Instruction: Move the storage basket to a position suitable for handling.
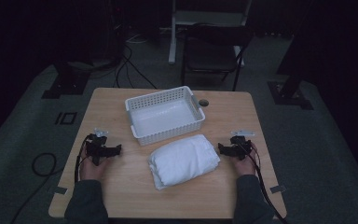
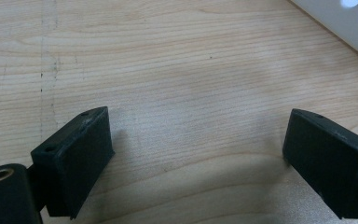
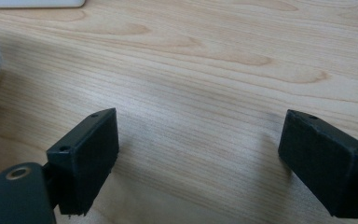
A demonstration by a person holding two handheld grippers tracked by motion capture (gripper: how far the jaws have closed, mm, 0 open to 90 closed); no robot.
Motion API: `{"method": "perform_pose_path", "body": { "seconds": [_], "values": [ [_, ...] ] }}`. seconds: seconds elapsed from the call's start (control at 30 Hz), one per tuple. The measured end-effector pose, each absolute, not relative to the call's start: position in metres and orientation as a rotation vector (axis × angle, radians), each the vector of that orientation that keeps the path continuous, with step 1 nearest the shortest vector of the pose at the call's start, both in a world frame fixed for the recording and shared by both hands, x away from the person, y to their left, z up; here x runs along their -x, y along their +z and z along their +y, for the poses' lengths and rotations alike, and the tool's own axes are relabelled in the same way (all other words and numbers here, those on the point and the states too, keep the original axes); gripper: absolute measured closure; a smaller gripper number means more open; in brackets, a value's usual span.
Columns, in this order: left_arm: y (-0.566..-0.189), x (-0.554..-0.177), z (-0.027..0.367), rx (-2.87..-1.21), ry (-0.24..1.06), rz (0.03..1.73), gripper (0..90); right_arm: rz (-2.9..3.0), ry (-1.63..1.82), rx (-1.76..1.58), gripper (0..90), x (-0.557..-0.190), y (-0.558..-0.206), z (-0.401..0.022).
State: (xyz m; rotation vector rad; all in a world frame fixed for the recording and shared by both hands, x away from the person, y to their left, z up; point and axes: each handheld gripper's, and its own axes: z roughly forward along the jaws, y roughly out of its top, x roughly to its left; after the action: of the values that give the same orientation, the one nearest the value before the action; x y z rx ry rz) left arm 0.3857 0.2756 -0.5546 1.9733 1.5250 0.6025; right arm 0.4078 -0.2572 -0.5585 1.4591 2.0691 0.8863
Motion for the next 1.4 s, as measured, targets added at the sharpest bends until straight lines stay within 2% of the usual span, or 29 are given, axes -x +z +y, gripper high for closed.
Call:
{"method": "perform_pose_path", "body": {
  "seconds": [0.4, 0.73, 0.8, 1.0, 1.1, 1.17, 1.4],
  "values": [
    [-0.558, -0.391, 0.267, -1.89, 0.662, 1.59, 8.0, 2.067, 0.886, -1.461, 12.1, -0.408, -0.559, -0.257],
    [-0.557, -0.389, 0.268, -1.933, 0.636, 1.524, 9.1, 2.075, 0.89, -1.452, 12.2, -0.407, -0.559, -0.257],
    [-0.557, -0.387, 0.267, -1.943, 0.628, 1.485, 15.5, 2.076, 0.891, -1.45, 12.2, -0.407, -0.559, -0.257],
    [-0.555, -0.386, 0.269, -1.974, 0.606, 1.451, 16.4, 2.087, 0.894, -1.442, 12.3, -0.406, -0.558, -0.257],
    [-0.552, -0.383, 0.272, -1.987, 0.594, 1.458, 26.5, 2.1, 0.887, -1.441, 12.7, -0.405, -0.558, -0.257],
    [-0.55, -0.381, 0.271, -1.985, 0.593, 1.467, 33.7, 2.099, 0.882, -1.447, 13.7, -0.405, -0.557, -0.257],
    [-0.548, -0.375, 0.266, -1.981, 0.584, 1.446, 34.5, 2.115, 0.919, -1.467, 31.9, -0.402, -0.551, -0.257]
  ]
}}
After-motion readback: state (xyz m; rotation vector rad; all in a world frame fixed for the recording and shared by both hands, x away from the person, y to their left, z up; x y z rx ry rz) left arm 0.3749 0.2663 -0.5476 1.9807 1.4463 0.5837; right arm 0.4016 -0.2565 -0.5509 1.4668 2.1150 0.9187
